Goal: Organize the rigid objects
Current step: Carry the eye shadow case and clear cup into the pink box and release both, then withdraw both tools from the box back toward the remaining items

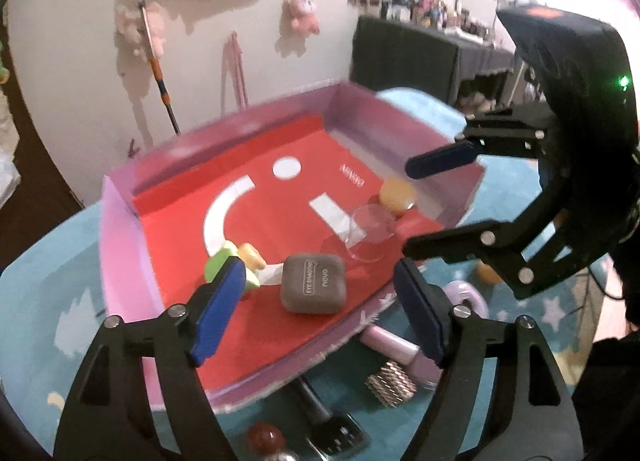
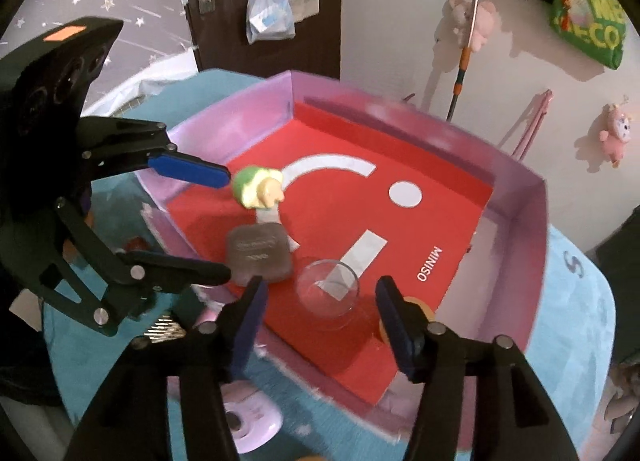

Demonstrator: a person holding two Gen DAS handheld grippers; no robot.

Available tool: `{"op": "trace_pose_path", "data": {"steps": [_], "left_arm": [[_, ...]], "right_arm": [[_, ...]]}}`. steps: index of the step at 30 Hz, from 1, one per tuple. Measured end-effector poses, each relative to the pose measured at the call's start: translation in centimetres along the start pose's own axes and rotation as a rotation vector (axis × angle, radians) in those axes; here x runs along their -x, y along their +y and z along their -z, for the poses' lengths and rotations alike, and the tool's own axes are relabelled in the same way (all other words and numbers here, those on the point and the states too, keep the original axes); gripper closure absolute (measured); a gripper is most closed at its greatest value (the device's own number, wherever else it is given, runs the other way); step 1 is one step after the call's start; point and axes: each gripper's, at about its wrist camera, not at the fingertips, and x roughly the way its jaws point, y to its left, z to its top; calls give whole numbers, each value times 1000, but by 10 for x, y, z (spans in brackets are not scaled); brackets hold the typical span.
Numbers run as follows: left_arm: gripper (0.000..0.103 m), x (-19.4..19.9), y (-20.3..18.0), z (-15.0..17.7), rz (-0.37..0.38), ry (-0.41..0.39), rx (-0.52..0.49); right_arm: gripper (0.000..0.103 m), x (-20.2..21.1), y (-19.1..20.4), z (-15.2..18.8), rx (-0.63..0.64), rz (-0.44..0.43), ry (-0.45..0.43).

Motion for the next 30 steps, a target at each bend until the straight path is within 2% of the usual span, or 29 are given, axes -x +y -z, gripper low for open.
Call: {"op": "trace_pose_path", "data": {"steps": [3, 7, 11, 13, 16, 20, 28, 30], "left_arm": [[27, 27, -6, 3, -10, -55, 32], [13, 62, -21, 12, -21, -139, 68], [10, 96, -37, 27, -56, -221, 103], [10, 109, -45, 34, -88, -246, 119], [9, 129, -57, 49, -157, -293, 142], [3, 144, -70, 69, -229, -343, 180], [3, 153, -95, 110, -301, -367, 238], [3, 155, -97, 114, -298, -361, 245]], "right_arm": [[32, 24, 10, 2, -15, 14, -42], [19, 57, 27, 7, -39, 27, -101], [6, 90, 50, 18, -59, 58, -163], [3, 102, 60, 25, -70, 73, -182], [1, 120, 75, 37, -89, 113, -207], [0, 136, 89, 59, -142, 153, -238], [0, 154, 106, 110, -273, 239, -298], [0, 156, 110, 119, -290, 253, -305]]}}
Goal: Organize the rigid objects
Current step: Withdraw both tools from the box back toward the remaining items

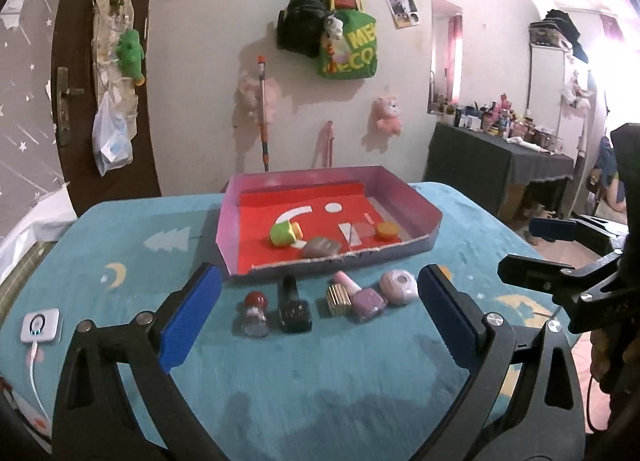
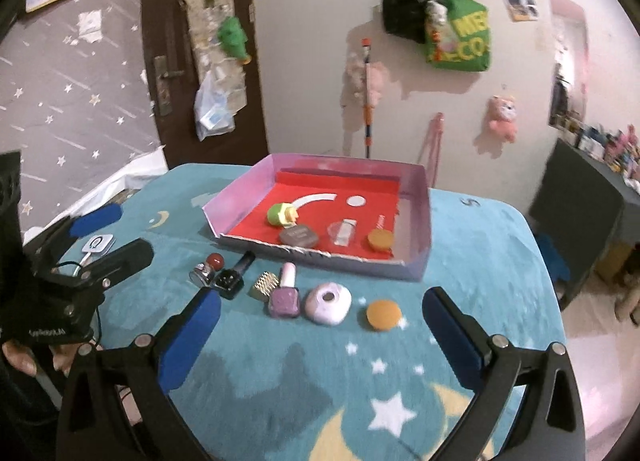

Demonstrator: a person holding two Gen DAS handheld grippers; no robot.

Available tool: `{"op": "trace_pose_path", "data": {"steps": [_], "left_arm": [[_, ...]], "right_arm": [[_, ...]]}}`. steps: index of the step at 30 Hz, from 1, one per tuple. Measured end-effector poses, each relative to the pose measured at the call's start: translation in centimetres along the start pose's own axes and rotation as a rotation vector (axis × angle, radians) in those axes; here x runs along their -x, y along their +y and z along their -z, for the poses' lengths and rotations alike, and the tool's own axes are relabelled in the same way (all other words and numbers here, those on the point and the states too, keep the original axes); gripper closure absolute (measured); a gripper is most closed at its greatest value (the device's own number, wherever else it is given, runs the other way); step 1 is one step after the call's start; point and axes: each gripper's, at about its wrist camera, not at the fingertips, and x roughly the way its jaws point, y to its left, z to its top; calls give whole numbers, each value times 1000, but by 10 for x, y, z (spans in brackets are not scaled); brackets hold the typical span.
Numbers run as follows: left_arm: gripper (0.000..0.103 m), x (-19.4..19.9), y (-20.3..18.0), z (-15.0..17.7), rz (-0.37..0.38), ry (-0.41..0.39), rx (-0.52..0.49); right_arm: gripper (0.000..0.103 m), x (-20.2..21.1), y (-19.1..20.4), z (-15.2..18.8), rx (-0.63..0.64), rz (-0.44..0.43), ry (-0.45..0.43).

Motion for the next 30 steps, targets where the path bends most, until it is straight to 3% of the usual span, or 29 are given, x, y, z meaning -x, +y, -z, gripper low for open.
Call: {"op": "trace_pose_path", "data": {"steps": [15, 30], "left_arm": [[3, 37, -5, 13, -42, -14, 44], [3, -9, 2, 71, -46, 112, 89]], "right_arm": [[0, 39, 0, 23, -47, -27, -57], [0, 1, -4, 79, -94, 75, -15]]}}
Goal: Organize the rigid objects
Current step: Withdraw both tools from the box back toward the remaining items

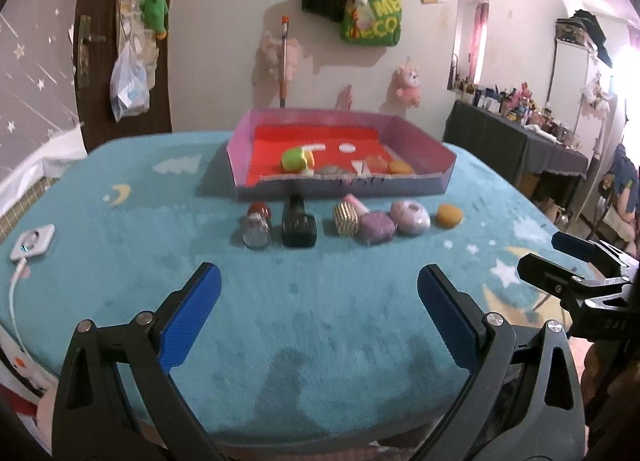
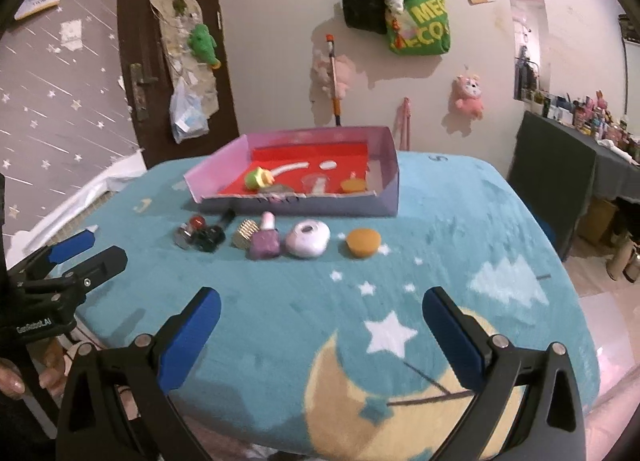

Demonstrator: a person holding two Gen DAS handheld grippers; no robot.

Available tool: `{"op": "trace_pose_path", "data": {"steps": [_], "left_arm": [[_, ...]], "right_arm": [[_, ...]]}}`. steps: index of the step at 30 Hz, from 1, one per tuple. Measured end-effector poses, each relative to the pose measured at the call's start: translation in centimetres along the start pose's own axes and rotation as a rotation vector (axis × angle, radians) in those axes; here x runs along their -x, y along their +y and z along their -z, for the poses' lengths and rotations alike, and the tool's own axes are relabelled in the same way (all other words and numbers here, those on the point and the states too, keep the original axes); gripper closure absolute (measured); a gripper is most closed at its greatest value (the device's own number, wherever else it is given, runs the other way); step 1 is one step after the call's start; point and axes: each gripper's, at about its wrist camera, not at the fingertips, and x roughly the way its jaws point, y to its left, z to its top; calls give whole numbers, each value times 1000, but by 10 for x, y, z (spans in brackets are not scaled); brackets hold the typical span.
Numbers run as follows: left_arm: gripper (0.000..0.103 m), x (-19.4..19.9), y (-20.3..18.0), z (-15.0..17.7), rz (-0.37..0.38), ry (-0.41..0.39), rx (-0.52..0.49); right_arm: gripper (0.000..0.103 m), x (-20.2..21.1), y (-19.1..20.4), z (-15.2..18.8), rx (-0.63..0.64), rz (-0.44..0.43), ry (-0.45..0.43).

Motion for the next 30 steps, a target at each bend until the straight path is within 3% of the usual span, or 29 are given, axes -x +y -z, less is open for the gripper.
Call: {"op": "trace_pose_path", "data": {"steps": [16, 30], "left_arm": [[3, -40, -3, 23, -2, 76, 1], [3, -60, 10, 7, -9, 110, 29]], "right_arm": [[0, -41, -4, 26, -36, 33, 52], [0, -61, -10, 15, -54, 34, 93]]}}
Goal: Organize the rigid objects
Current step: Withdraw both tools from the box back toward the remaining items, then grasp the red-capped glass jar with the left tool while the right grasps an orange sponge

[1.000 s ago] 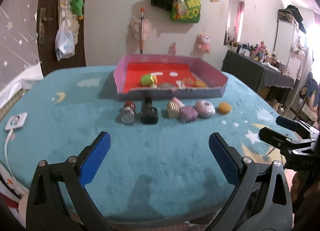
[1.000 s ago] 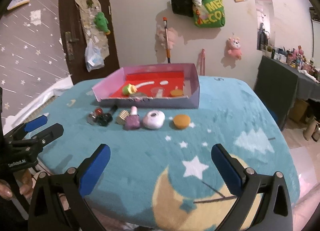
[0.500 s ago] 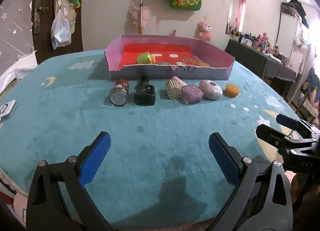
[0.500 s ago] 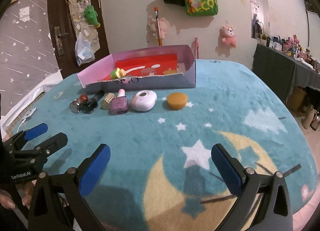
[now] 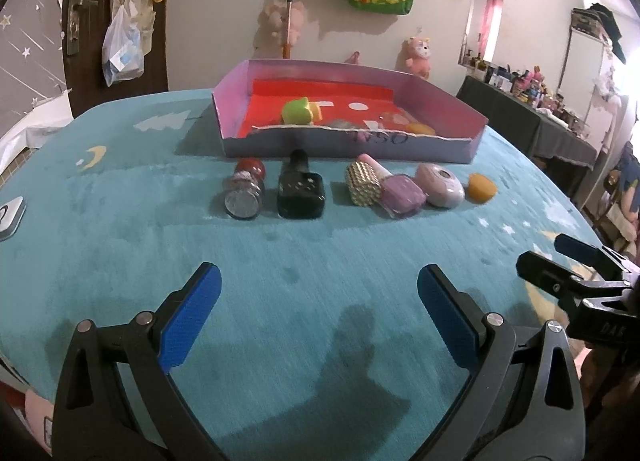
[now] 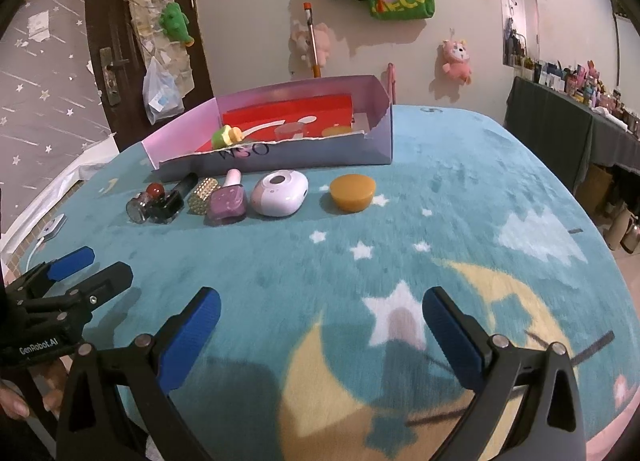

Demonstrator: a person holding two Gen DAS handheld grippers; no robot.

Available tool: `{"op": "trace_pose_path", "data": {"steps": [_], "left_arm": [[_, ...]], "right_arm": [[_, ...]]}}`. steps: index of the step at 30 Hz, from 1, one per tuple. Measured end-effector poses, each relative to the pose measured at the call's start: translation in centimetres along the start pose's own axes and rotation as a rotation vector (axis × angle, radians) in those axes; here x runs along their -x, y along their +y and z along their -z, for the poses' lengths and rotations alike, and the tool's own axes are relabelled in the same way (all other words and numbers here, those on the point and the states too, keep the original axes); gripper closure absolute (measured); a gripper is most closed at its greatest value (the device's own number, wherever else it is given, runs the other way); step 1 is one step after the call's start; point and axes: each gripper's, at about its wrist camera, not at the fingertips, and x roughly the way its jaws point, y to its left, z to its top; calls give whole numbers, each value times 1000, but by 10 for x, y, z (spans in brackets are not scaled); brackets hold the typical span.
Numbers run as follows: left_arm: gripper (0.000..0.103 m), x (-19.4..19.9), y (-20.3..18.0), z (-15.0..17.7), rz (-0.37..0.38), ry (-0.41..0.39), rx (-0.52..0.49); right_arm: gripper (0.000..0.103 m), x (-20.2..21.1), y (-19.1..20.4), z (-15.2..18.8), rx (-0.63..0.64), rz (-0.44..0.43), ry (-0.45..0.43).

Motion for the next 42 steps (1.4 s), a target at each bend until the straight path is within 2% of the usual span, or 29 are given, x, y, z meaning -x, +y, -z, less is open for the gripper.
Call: {"op": "trace_pose_path", "data": {"steps": [12, 22, 28, 31, 36, 38, 42], "left_arm": [[3, -23, 36, -42, -67, 46, 36], [3, -45, 61, -63, -118, 117, 60], [4, -58, 69, -68, -93, 152, 52], [16, -65, 68, -70, -86, 171, 22], [31, -77, 67, -73, -66, 205, 9], [39, -82, 67, -73, -55, 219, 10], [42, -87, 68, -74, -34, 229, 15]], "right_arm": [[0, -26, -13, -47, 2, 45, 45], [0, -53, -28, -69, -2, 98, 116], [4, -65, -35, -77, -8, 108, 142], [7, -75, -36, -80, -3, 102, 167], [17, -89, -36, -84, 20, 88, 192], [24, -93, -34, -86, 40, 86, 198], [31, -101, -29, -83, 78, 73, 208]]}}
